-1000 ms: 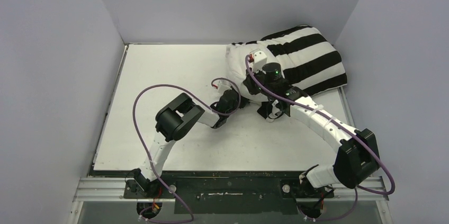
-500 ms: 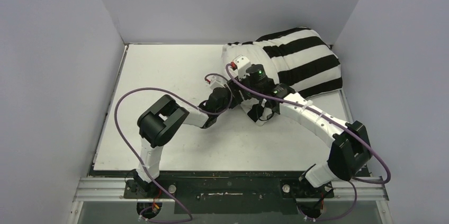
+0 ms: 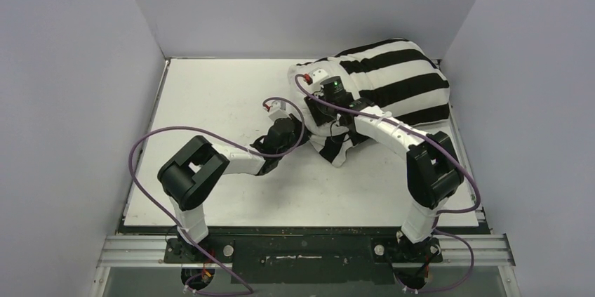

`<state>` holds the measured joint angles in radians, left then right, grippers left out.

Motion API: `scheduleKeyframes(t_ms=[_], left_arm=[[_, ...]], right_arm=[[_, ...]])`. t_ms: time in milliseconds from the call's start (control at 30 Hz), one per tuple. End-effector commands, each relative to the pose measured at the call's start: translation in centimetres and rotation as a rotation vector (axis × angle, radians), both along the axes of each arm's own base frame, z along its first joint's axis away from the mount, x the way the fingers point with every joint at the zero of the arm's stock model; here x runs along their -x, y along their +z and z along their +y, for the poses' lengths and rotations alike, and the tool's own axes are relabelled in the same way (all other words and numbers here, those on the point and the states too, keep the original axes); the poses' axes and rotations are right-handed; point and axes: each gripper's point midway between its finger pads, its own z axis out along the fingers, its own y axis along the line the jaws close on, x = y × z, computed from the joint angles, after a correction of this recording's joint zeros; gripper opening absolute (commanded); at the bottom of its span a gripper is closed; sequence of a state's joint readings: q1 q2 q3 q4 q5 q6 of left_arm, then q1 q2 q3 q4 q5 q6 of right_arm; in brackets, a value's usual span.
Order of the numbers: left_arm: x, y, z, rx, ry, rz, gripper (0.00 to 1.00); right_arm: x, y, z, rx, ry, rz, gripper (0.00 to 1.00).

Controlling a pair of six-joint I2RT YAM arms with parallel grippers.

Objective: Put the pillow into the pillowcase
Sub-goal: Stuff the pillow into the pillowcase.

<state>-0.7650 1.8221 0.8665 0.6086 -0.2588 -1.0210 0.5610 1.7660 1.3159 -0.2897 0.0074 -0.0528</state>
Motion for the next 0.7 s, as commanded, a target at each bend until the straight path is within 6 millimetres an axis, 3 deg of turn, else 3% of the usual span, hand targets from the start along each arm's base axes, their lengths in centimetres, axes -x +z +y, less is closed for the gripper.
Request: scheduleKeyframes(t_ms=[0,100,267,433,533,667], left_arm=[[-0.9,12.2,0.7,0.194,0.048,-0.270,0.00],[-0.6,12.3,0.9,0.206,0.046,-0.272,0.00],[-0.4,14.3,0.7,0.227,0.027,-0.313,0.00],[-0.6,15.8,0.0,0.182,0.035,-0.332,0.00],[-0.4,16.8,-0.5,0.272,0.017,-0.329,0.00],[-0.5,16.7,-1.0,0.313,0.005,-0.303,0.00]], right_arm=[[1.1,-7.2,-10.1,0.359,-0.225,0.179,0.51],[0.6,-7.9,-11.3,0.444,-0.243,0.186,0.50],[-0.1,-9.9,-12.9,0.547,-0.276,0.210,0.48],[-0.6,-12.9,-13.0,0.563,-0.252,0.211,0.51],[-0.7,-14.8,-12.7,0.579,-0.244,0.239,0.51],[-1.2,-15.3,-11.0,0.542,-0.206,0.219,0.51]])
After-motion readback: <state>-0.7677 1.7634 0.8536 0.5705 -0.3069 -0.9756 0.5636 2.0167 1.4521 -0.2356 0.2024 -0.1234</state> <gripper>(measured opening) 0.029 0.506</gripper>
